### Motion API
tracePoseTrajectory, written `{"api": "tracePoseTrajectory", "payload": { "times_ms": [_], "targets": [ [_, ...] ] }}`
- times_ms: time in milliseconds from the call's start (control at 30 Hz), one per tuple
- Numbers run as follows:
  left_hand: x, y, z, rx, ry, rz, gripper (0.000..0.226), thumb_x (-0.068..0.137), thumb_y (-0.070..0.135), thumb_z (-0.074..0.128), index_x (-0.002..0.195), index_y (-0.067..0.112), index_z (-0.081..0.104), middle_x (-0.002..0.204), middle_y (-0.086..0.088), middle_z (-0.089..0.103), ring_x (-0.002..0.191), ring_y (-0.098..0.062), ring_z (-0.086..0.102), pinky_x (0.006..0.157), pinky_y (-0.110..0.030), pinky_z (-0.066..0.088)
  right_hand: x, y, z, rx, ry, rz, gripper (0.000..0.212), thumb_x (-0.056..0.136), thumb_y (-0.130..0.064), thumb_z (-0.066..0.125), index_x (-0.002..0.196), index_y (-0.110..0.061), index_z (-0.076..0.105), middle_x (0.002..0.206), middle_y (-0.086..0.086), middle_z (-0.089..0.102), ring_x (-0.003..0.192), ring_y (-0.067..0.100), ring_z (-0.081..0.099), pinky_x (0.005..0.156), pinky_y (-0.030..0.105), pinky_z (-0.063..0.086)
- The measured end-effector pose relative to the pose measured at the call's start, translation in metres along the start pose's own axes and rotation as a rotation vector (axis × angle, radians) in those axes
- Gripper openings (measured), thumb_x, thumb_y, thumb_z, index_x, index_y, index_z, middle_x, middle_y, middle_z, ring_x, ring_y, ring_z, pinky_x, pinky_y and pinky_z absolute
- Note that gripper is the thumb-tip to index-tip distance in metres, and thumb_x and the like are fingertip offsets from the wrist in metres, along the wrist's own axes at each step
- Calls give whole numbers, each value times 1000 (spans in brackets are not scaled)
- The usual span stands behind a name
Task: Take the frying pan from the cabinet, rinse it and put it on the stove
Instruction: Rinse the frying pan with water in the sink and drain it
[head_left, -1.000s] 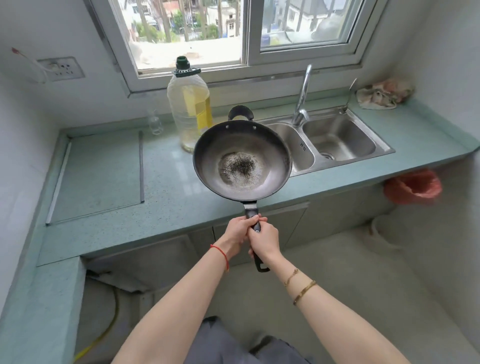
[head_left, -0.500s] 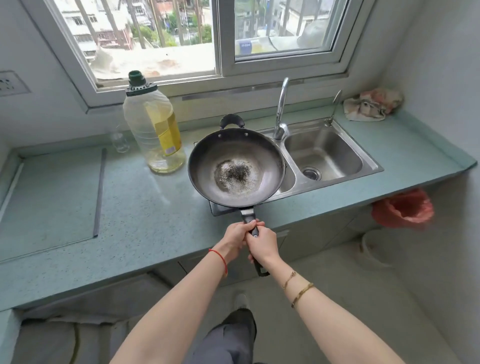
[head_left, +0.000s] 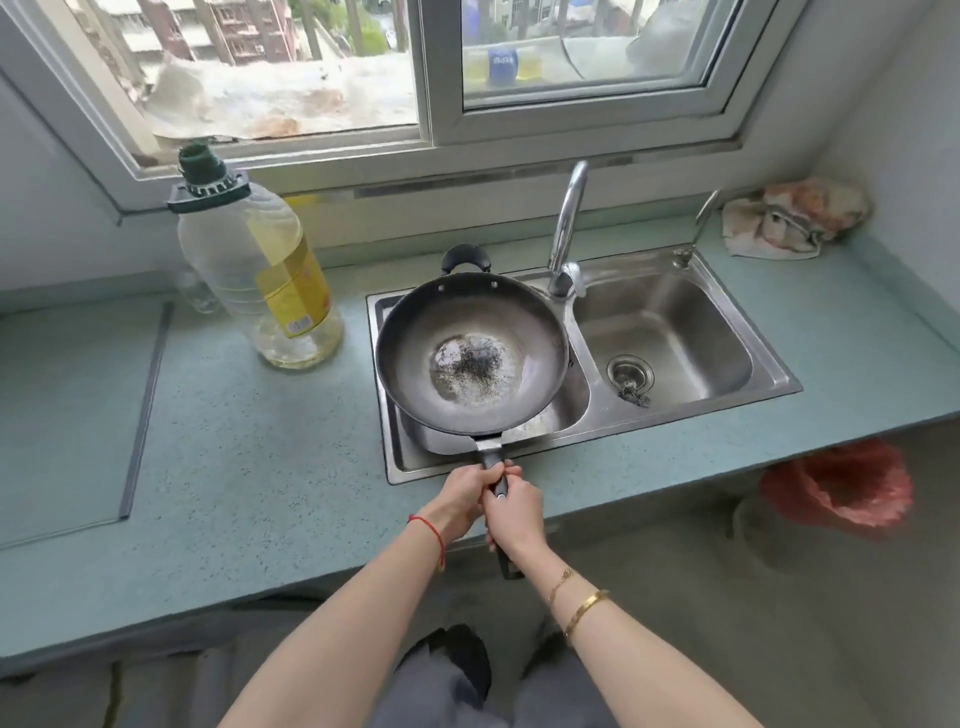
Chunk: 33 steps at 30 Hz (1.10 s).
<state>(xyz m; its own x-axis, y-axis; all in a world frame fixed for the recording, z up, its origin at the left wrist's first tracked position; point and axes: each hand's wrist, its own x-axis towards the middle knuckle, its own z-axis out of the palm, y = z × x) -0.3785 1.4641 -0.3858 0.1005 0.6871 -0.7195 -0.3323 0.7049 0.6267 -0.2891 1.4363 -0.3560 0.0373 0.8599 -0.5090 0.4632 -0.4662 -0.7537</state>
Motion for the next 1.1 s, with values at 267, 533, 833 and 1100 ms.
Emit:
{"api": "tracePoseTrajectory", "payload": {
  "times_ms": [267, 533, 833, 1100],
  "targets": [
    [29, -9, 33, -51, 70, -2, 22, 102, 9, 47, 96, 7, 67, 95, -1, 70, 89, -12, 64, 73, -19, 53, 38, 18, -31, -76, -112, -17, 23, 97, -23, 49, 100, -2, 59, 77, 19, 66, 38, 23, 58, 34, 30, 50],
    [46, -21, 47, -80, 116, -1, 22, 101, 12, 49, 97, 9, 70, 98, -2, 72, 105, -22, 61, 96, -34, 43, 58, 33, -45, -68, -169, -26, 22, 96, -20, 50, 111, -6, 59, 82, 19, 66, 38, 23, 58, 32, 25, 45],
    [45, -18, 33, 2, 141, -5, 24, 102, 13, 47, 115, 2, 64, 105, -3, 71, 94, -17, 66, 81, -26, 52, 57, 30, -32, -82, -176, -9, 24, 98, -25, 49, 104, -4, 60, 83, 18, 67, 39, 24, 61, 33, 26, 47],
    [48, -22, 32, 44, 141, -24, 30, 103, 12, 46, 126, -3, 59, 117, -7, 68, 92, -12, 67, 70, -21, 56, 55, 32, -33, -107, -162, -13, 27, 99, -26, 47, 96, -3, 61, 73, 16, 66, 37, 23, 59, 35, 34, 53]
  ]
}}
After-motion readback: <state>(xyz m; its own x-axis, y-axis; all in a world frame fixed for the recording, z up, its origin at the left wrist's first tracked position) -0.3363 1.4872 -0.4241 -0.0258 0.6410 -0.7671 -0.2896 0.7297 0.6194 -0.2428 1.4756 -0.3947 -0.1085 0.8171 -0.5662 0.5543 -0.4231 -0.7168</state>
